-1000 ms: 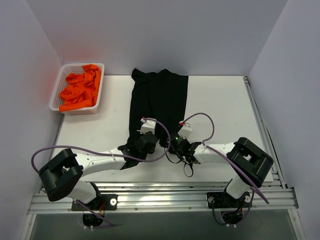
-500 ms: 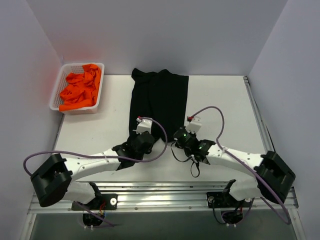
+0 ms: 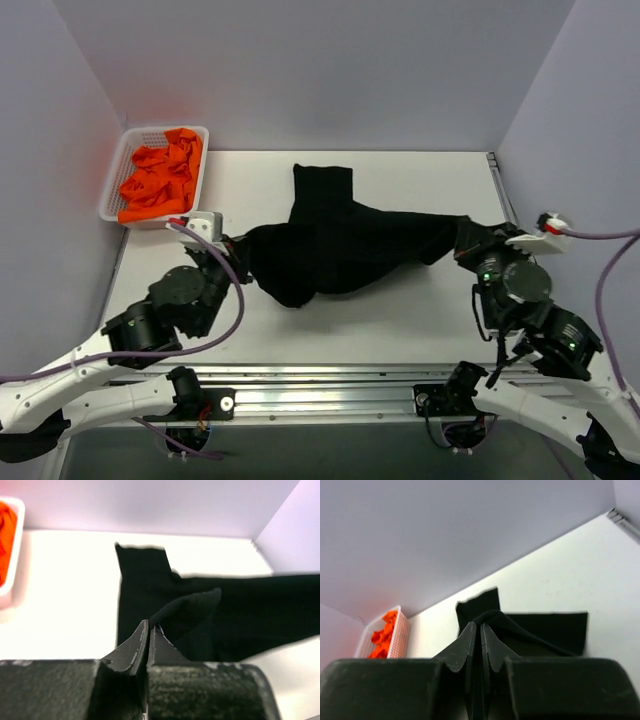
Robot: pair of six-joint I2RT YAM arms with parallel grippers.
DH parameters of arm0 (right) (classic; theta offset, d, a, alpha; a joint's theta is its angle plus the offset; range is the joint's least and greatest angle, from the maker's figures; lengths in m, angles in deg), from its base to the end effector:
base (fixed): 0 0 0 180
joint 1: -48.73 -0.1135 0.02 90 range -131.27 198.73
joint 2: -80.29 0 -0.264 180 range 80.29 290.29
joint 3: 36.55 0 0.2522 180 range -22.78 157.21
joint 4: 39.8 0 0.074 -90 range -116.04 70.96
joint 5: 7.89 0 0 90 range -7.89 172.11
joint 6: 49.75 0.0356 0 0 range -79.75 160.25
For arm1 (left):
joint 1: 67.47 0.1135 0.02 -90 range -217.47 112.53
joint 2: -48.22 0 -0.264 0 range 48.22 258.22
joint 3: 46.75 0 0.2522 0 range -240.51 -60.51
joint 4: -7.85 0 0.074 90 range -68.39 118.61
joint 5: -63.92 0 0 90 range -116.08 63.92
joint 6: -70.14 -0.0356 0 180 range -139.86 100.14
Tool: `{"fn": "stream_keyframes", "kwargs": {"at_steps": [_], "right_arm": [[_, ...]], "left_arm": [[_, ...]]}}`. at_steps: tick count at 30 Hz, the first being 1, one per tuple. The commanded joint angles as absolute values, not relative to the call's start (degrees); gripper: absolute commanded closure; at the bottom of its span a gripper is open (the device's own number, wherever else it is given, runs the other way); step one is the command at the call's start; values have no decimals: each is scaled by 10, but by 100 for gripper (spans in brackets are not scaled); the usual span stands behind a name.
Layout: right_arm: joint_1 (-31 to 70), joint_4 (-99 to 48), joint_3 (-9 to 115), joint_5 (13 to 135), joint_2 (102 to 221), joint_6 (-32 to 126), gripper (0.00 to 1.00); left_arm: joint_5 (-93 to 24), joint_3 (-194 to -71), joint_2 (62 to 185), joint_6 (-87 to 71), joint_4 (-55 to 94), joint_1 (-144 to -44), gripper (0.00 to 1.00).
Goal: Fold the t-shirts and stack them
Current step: Flatten the tshirt out
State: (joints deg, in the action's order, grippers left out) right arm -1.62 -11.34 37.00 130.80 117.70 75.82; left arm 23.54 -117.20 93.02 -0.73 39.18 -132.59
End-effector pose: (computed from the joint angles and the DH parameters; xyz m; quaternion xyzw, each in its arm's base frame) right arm 0.0912 0.0681 0.4357 0.2307 0.6346 0.2689 0.6869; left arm 0.0905 -0.1307 0.3991 0.0036 0.7294 -0.1780 0.6605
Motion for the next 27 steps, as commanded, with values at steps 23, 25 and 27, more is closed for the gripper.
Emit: {"fn": "stream_keyframes", "kwargs": {"at_steps": [23,25,27], "right_arm": [[108,-316,766,1159,1210,391,100],[111,-365,745,1107,1191,375,100],[113,-395,718,1087,1164,361,100]], "left_arm": [[-225,-1691,958,-300,376,-1289,98],[-258,-1700,948,-287,374,-1275,98],[-299,-1706,936,-276,370,-1242,98]]}}
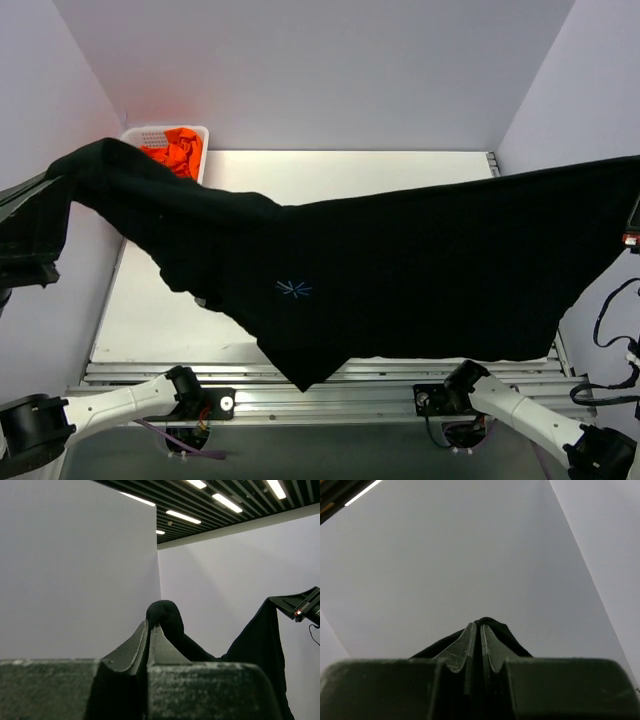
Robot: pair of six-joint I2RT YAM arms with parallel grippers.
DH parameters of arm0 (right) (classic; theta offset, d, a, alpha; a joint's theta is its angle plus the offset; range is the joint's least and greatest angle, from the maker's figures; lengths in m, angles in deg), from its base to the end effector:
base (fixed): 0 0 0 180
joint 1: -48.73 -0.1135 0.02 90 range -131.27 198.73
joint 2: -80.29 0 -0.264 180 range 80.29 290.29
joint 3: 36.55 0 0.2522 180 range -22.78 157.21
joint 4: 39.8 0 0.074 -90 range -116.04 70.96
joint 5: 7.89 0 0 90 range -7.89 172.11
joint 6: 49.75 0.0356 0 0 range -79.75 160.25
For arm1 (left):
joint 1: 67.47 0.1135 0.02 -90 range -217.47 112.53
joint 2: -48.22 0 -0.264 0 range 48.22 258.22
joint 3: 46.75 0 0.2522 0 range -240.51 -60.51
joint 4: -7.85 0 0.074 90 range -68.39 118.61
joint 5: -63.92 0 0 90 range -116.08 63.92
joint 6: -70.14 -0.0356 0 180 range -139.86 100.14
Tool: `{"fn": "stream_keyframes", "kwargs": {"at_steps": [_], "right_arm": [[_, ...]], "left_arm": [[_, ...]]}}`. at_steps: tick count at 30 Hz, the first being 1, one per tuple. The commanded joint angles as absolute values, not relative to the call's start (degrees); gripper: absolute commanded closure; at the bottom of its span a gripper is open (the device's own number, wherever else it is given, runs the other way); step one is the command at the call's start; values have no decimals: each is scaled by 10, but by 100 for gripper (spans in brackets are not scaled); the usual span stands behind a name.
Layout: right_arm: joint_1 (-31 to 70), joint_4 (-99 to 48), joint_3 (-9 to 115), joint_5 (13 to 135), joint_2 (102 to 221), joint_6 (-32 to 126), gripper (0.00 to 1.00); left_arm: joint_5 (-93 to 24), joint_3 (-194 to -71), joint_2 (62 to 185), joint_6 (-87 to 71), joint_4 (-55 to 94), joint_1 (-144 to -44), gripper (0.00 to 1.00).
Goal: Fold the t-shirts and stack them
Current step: Flatten the tshirt out
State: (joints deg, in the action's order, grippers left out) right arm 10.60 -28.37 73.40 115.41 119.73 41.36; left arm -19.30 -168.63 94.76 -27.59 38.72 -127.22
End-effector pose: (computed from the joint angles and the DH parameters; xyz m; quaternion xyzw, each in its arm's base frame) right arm -0.0245 -0.0440 0.6080 0.1808 0.3298 0.2381 0.8954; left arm -0.0063 0.0192 0.6257 0.1692 0.3515 -0.3831 0.8373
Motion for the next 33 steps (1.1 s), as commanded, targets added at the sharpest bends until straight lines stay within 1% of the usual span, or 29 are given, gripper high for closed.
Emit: {"fn": "stream_keyframes", "kwargs": {"at_steps": [1,5,7,10,12,13,14,16,17,18,20,21,22,23,24,25,26,27,28,29,31,32,33], "right_arm": [[112,-400,712,1066,1158,357,100],[116,-431,693,1037,1142,335,100],[116,-440,697,1050,1152,328,100],[117,-439,713,1089,1193,316,100],[114,-434,730,1129,1223,304,100],[110,-434,735,1150,1242,284,100],[105,-436,738,1192,1280,271,100],[80,-459,736,1249,1319,237,100],[68,-476,730,1282,1357,189,100],[45,-524,721,1348,1375,157,100],[44,-584,676,1393,1430,82,100],[56,-601,667,1412,1449,81,100],[100,-587,663,1412,1469,98,100],[128,-560,659,1402,1504,174,100],[157,-497,655,1386,1520,223,100],[223,-468,648,1328,1551,271,100],[253,-444,642,1296,1569,314,100],[276,-427,621,1269,1588,370,100],[316,-423,612,1219,1630,391,100],[332,-420,605,1193,1656,402,100],[361,-420,601,1161,1711,452,100],[386,-418,607,1128,1772,467,100],[397,-412,630,1117,1802,479,100]], "left_arm": [[-314,-1707,931,-265,369,-1229,98],[-375,-1723,921,-224,360,-1141,98],[-405,-1735,923,-206,357,-1111,98],[-408,-1741,937,-189,349,-1065,98],[-383,-1742,965,-195,360,-1061,98],[-346,-1732,974,-215,363,-1062,98],[-324,-1723,983,-221,362,-1063,98],[-283,-1700,1010,-242,354,-1066,98],[-245,-1681,1021,-246,351,-1067,98],[-228,-1670,1042,-252,345,-1066,98],[-197,-1638,1066,-269,334,-1064,98],[-170,-1628,1093,-275,330,-1061,98],[-162,-1619,1108,-274,328,-1056,98],[-160,-1597,1132,-271,323,-1036,98],[-168,-1583,1143,-265,317,-1024,98],[-181,-1566,1154,-238,295,-1008,98],[-199,-1546,1164,-223,282,-964,98],[-237,-1511,1189,-208,270,-942,98],[-258,-1496,1206,-166,245,-917,98],[-280,-1483,1224,-151,234,-894,98],[-312,-1467,1303,-120,211,-841,98],[-321,-1473,1371,-113,195,-829,98],[-325,-1483,1408,-105,191,-808,98]]}}
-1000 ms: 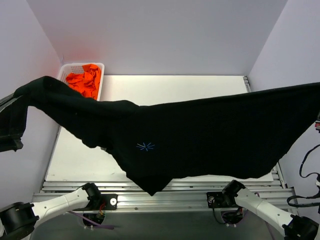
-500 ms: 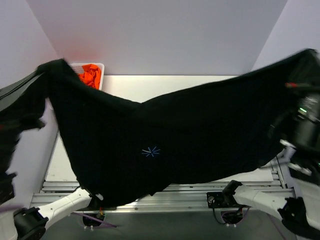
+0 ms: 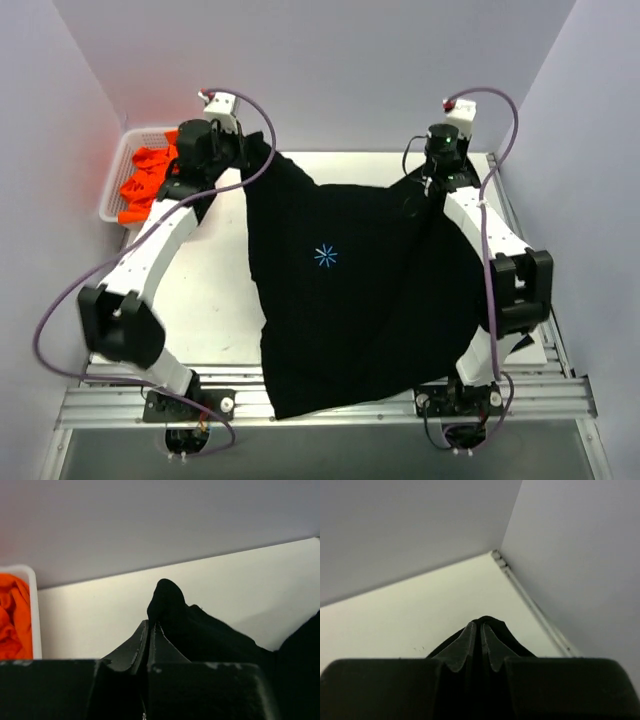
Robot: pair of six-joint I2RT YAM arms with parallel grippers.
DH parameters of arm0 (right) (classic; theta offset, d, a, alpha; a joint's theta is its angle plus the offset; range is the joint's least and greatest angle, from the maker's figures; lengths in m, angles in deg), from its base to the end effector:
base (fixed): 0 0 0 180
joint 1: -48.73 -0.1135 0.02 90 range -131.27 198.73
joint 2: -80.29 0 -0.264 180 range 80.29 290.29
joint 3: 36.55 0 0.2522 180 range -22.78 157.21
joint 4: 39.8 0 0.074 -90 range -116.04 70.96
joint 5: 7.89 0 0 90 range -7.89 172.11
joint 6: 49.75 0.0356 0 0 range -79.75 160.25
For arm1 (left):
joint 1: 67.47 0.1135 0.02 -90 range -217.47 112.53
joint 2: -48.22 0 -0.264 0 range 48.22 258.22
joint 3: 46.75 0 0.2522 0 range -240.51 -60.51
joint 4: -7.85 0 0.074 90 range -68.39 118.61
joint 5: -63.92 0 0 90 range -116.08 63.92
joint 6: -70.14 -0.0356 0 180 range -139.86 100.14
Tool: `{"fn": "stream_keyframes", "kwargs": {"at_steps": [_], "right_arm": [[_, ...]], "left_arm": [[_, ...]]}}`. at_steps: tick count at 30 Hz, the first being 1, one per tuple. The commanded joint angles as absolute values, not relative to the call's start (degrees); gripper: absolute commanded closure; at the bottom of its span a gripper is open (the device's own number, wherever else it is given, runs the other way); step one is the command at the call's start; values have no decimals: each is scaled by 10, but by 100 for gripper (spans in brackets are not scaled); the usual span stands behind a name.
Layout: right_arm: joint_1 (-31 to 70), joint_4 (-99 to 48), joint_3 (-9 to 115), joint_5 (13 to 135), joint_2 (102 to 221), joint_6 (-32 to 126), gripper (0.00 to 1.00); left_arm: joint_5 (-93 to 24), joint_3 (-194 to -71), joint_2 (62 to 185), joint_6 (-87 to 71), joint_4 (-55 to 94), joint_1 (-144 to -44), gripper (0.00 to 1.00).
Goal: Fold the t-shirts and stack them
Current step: Flatten the tshirt out
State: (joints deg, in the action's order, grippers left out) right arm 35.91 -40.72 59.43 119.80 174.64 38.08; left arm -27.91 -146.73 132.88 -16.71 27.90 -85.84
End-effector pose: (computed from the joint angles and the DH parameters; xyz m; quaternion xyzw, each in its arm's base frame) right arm 0.3892 0.0662 0.3885 0.1461 0.6790 -0.1588 0.7017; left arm 0.3298 -0.1107 0.4340 0.1081 0.7277 -0.1380 0.6631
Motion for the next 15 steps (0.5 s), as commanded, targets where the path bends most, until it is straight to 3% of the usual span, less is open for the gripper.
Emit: {"fn": "stream_keyframes", "kwargs": {"at_steps": [1,4,7,11,12,13,14,15], "right_arm": [[404,-410,646,1114,1835,493,100],[427,-388,745,1108,1965,502,100],[440,-352,838,1105,2084,508,100],[449,-304,1014,1135,2218,523,100],[449,-286,1037,1138,2233,532,100],[452,-276,1058,1153,2258,539,100],[454,-263,1093,1162,2268,546,91],[455,-246,1101,1169,2273,561,70]], "left_arm": [[-332,-1519,1449,-95,187,-798,98],[-351,-1626,1623,-82,217,-770,98],[-357,-1819,1785,-80,302,-758,98],[-369,-2222,2030,-76,471,-756,97],[-365,-2267,2055,-74,482,-756,91],[-363,-2285,2071,-69,464,-755,61],[-361,-2277,2065,-65,439,-753,30],[-357,-2205,2050,-60,405,-751,2]]}}
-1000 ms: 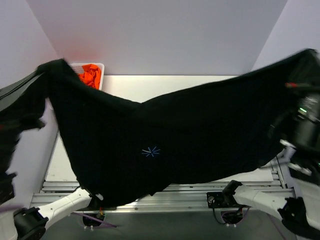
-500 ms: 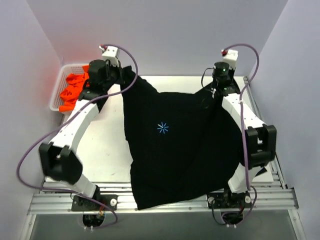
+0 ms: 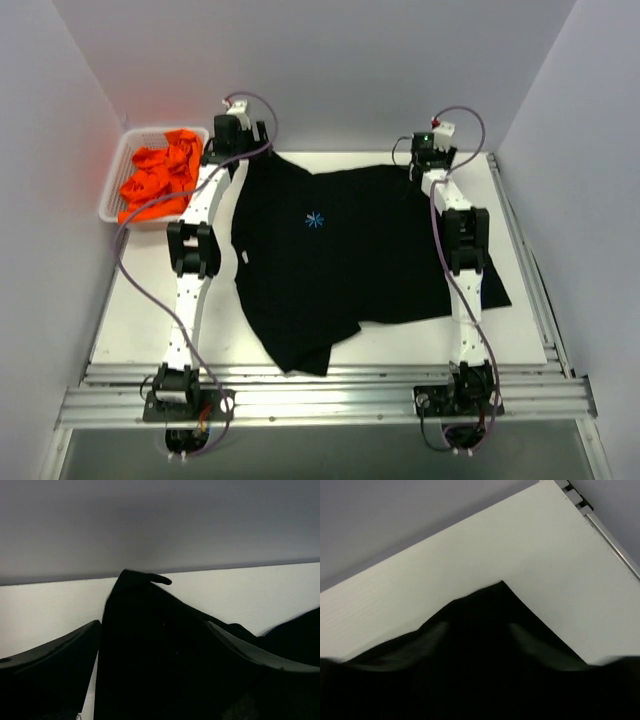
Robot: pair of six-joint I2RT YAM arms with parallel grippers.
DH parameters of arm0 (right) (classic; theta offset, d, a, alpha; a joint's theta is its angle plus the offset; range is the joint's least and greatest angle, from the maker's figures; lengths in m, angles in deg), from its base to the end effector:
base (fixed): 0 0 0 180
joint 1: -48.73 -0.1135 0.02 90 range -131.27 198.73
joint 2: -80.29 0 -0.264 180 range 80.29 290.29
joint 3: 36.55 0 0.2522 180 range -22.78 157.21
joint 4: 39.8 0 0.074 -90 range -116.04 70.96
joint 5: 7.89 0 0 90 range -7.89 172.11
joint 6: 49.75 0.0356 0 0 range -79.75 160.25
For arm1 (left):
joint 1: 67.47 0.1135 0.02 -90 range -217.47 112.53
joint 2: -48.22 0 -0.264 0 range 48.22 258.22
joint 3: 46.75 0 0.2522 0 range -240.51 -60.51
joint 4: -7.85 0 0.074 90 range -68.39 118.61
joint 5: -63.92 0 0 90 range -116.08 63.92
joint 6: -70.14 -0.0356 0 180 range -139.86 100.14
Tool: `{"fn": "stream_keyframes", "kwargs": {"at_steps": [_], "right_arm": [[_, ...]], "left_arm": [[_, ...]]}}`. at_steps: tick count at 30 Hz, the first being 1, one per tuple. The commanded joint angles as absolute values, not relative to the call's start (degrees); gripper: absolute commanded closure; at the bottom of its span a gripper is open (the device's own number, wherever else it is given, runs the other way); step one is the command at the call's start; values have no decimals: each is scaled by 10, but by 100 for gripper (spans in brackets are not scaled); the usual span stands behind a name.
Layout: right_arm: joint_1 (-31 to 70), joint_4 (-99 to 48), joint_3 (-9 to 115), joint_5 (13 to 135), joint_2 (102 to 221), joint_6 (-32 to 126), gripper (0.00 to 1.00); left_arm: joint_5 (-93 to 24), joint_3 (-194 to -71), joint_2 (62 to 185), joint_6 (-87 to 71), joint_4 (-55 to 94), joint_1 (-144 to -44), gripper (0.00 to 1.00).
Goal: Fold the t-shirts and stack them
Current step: Flatten the tshirt out
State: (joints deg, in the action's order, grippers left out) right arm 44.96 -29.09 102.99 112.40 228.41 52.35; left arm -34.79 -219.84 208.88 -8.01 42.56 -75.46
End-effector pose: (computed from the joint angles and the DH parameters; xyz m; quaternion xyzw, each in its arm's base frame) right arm 0.5923 0.0210 0.1807 0.2080 0.7742 -0.1339 0.5826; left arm 0.6097 -0.0910 0.2138 0.0144 0.8290 -0.1578 0.5364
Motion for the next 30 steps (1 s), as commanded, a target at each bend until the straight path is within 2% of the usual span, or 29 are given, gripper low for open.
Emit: {"fn": "stream_keyframes", "kwargs": {"at_steps": [1,2,3,9,13,19,22,23,25,26,28,29,30], "right_arm": [[457,-243,1104,1187,2276,570,40],[457,-243,1102,1194,2272,576,17],[458,-245,1093,1203,2270,582,0],[457,-286,1032,1277,2191,586,0],[455,-323,890,1285,2045,599,0],[412,-391,652,1253,1834,601,0],[413,-399,524,1155,1751,652,2],[411,-408,492,1146,1732,661,4],[406,-420,413,1087,1697,687,9],[402,-433,392,1067,1691,691,31],[391,-424,364,1050,1687,699,58],[378,-409,360,1054,1688,701,79],[375,-405,351,1060,1692,704,89]], "left_arm": [[-351,-2160,2031,-53,368,-750,6],[-344,-2123,2013,-50,307,-750,6],[-338,-2100,1988,-50,291,-749,6],[-287,-2089,1897,-63,304,-749,6],[-247,-1964,1760,-47,296,-751,6],[-200,-1583,1515,24,256,-770,6],[-187,-1393,1425,75,226,-795,3],[-188,-1353,1398,90,218,-807,0],[-209,-1270,1386,121,191,-818,15],[-216,-1252,1385,123,186,-830,23],[-226,-1226,1393,134,195,-844,39],[-229,-1220,1404,134,197,-851,52],[-230,-1215,1409,137,199,-865,60]]}}
